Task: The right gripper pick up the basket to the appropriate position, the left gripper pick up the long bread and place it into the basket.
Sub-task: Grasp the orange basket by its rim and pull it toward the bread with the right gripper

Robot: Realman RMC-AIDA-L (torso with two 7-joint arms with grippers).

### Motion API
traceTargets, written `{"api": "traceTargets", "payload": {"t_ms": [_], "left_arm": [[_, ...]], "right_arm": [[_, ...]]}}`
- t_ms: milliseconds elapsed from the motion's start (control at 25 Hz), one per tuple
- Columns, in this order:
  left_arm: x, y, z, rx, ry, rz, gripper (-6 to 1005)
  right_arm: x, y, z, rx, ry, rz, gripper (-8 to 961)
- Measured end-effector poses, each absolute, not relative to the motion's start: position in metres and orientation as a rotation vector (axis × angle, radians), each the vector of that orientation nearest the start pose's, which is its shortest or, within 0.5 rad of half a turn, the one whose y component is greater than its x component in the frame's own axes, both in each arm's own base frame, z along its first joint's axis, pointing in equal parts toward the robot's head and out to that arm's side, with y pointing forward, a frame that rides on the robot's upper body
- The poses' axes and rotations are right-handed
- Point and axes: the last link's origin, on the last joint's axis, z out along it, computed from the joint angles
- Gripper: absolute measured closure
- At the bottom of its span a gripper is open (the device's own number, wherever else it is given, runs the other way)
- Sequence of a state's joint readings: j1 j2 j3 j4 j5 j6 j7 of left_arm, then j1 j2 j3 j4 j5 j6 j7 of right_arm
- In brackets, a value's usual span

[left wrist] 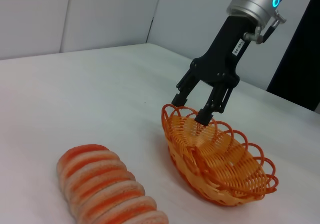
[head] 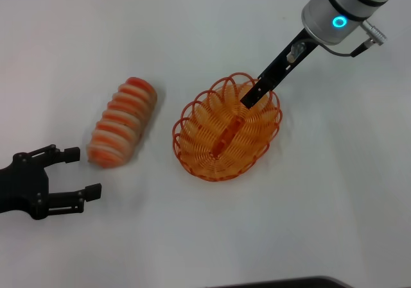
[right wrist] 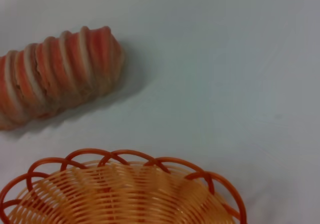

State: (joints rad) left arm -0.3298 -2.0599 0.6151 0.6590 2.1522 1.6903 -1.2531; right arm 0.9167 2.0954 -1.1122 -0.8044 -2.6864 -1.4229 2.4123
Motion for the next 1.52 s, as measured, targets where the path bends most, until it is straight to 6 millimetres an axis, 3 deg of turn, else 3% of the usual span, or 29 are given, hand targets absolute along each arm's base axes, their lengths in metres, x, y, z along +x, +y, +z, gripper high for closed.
{"api": "traceTargets", "payload": {"t_ms": [520, 760, 1080, 1280, 1520], "left_arm": [[-0.328, 0.250, 0.005, -2.775, -0.735, -0.588, 67], [-0.330, 0.250, 0.004, -2.770, -0.738, -0.575, 67], [-0.331, 0.251, 0.005, -2.768, -0.738, -0.569, 67], [-0.331, 0.251, 0.005, -2.764, -0.737, -0.563, 67], [-0.330, 0.253, 0.005, -2.768, -0.733, -0.560, 68]], "right_arm": [[0.183, 0.404, -0.048, -2.644, 0.980, -0.554, 82], [0.181, 0.400, -0.056, -2.658, 0.885, -0.657, 93], [0.176, 0.400, -0.063, -2.653, 0.848, -0.658, 344], [0.175, 0.401, -0.063, -2.653, 0.854, -0.633, 560], [0.174, 0.402, -0.062, -2.643, 0.874, -0.616, 719]]}}
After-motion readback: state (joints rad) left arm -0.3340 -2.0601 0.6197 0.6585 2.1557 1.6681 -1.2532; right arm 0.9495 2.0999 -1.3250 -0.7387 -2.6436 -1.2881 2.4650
